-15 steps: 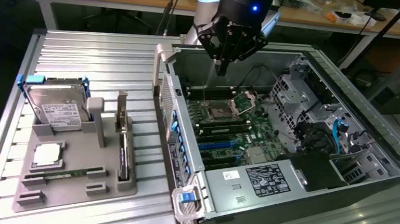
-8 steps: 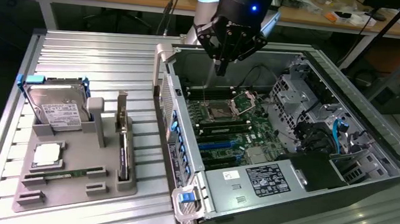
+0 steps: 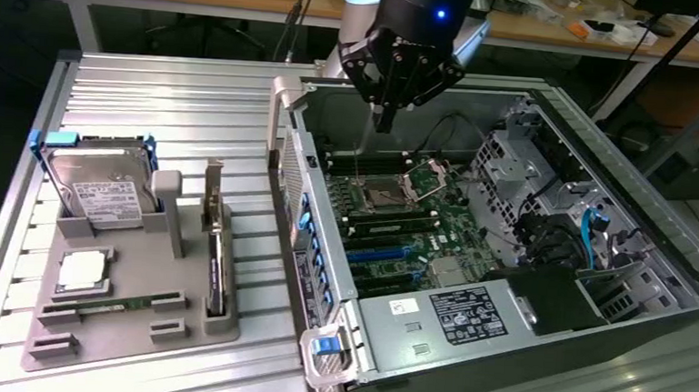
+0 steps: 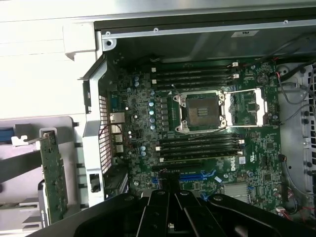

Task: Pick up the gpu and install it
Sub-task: 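Reach for the gpu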

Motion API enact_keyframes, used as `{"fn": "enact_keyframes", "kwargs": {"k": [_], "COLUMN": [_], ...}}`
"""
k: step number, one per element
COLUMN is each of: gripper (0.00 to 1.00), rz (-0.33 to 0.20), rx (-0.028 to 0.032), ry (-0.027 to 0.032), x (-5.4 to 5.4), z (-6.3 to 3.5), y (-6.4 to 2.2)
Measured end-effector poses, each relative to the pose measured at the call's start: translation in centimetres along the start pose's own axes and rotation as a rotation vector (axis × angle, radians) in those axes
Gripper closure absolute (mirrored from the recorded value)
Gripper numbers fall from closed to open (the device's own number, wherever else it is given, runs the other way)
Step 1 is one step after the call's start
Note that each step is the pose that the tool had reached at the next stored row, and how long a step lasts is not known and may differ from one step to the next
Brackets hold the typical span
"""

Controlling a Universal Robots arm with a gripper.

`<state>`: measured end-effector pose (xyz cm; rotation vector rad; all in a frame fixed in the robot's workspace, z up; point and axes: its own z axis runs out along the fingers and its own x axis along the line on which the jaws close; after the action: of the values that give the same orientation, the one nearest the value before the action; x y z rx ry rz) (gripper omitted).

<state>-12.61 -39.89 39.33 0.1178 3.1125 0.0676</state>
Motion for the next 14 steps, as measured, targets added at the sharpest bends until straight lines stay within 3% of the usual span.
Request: {"fn": "enact_keyframes", "kwargs": {"k": [14], "gripper": [0.89], "rz": [0.000], "rx": [0.0000], "ry": [0.0000], "x": [0.42], "z": [-0.01], "y": [-0.03]}}
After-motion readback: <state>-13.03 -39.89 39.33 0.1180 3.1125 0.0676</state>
